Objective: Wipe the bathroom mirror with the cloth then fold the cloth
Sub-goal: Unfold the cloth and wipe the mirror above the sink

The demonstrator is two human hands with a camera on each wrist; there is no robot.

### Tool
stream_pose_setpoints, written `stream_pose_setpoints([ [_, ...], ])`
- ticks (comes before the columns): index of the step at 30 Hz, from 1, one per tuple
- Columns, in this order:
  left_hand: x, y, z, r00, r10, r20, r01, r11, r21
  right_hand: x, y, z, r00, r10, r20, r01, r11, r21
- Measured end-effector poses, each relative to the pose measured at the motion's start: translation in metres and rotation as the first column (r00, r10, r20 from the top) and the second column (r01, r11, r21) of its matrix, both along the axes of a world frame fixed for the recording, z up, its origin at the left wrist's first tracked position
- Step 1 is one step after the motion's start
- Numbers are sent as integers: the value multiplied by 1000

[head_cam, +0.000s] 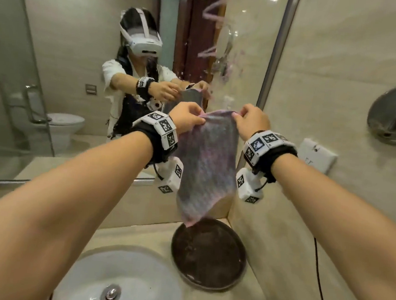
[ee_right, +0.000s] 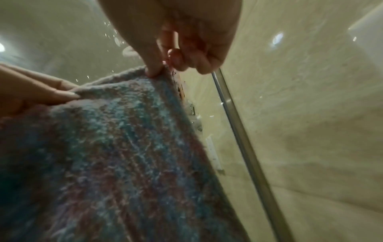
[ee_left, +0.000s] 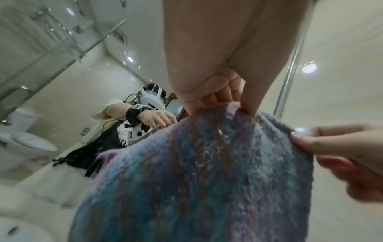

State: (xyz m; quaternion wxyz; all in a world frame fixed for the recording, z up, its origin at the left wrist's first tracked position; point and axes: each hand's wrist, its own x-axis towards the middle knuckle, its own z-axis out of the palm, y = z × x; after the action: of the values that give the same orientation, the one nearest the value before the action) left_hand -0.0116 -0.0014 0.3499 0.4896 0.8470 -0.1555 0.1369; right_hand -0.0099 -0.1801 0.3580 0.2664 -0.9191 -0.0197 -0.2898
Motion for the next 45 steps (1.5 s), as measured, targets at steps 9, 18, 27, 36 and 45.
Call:
stream_pose_setpoints([
  [9,13,-2,58,986,101,134,-121,980,156,7,24,43,956,99,276,-250,767,591],
  [18,13,19,124,828,416,377,-497,855,149,25,30,84,823,293,486,-324,946,-22],
  [27,33,21,174,747,505,433,-533,844,-64,48,35,121,727,396,561,-168,894,-414],
  [36,74,22,219,675,367,639,-536,840,83,98,45,198,801,180,571,138,872,-470],
  [45,115,28,214,638,282,716,-652,694,307,144,78,213,925,123,359,10,938,-347],
])
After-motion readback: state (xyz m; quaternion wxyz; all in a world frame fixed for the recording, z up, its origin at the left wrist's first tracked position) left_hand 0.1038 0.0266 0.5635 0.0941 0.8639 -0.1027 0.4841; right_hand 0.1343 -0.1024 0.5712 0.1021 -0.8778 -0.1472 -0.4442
